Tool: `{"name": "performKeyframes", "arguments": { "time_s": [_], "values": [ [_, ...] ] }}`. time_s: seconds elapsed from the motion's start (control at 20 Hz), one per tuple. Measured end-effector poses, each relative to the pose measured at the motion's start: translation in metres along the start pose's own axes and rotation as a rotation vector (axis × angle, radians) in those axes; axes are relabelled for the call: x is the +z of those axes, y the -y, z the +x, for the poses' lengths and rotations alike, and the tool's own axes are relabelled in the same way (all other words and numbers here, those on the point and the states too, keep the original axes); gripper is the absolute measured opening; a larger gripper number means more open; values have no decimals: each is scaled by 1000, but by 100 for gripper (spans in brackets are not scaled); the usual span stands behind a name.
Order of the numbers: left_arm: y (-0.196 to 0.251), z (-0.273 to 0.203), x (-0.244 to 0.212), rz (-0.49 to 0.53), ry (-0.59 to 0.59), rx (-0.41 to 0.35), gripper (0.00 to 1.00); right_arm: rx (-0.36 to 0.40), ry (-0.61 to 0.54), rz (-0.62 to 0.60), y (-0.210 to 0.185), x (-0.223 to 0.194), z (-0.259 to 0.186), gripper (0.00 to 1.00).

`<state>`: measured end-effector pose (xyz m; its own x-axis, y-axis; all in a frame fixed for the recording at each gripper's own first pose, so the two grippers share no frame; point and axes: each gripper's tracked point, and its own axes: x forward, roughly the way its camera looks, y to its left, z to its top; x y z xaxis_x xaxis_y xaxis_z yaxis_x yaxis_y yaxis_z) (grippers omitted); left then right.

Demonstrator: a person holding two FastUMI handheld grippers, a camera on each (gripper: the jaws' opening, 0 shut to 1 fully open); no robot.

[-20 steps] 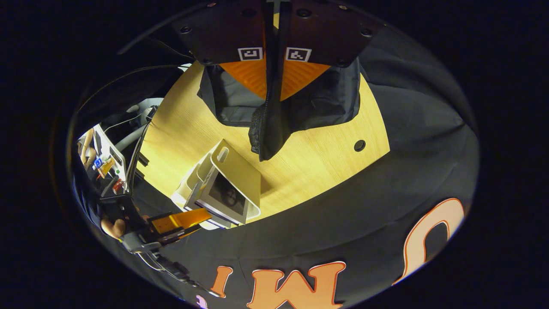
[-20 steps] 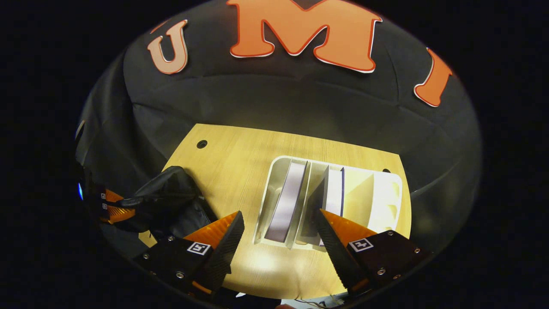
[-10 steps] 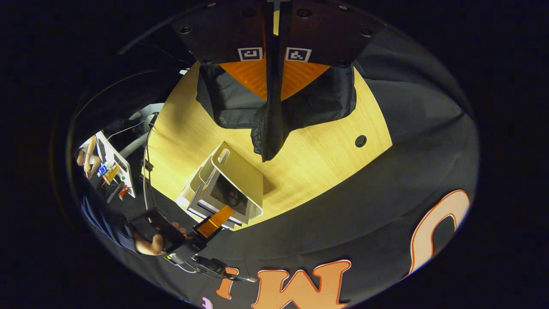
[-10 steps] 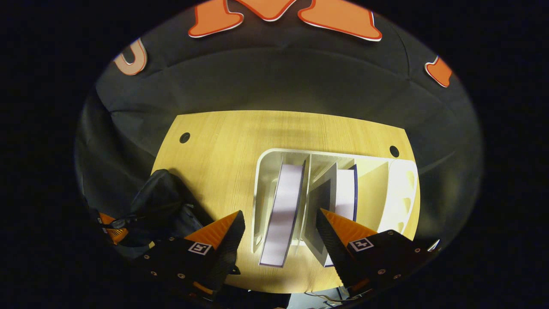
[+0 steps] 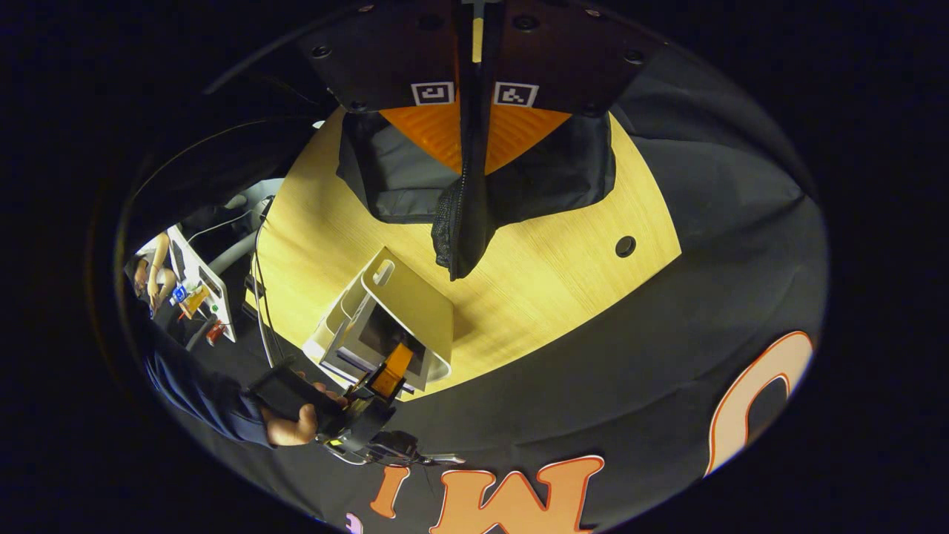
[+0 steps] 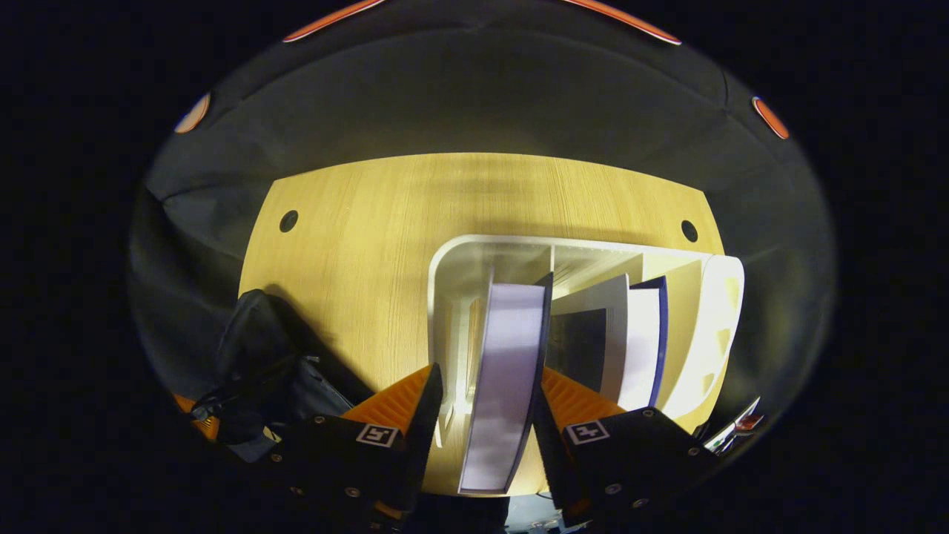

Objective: Open the schoolbag, grab two books from the bookshelf and put them into the schoolbag.

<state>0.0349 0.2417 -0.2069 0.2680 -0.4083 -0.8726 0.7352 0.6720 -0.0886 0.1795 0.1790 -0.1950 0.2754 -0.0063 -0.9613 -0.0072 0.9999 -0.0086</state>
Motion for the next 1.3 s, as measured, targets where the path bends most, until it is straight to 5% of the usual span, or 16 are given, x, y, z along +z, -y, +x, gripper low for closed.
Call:
{"name": "performKeyframes", "arguments": {
  "time_s": [0.1, 0.15, 0.65, 1.3],
  "values": [
    [-1, 2, -1, -4, 0, -6, 6, -15, -11, 43, 1, 0, 3, 55],
    [-2, 2, 0, -7, 1, -8, 6, -14, -21, 69, 1, 0, 3, 37],
    [3, 10, -3, -26, -1, -41, 6, 7, 8, 124, 11, -32, -27, 37],
    [24, 33, -12, 50, -31, -4, 6, 93, 50, 181, 25, -130, -69, 37]
  ]
}}
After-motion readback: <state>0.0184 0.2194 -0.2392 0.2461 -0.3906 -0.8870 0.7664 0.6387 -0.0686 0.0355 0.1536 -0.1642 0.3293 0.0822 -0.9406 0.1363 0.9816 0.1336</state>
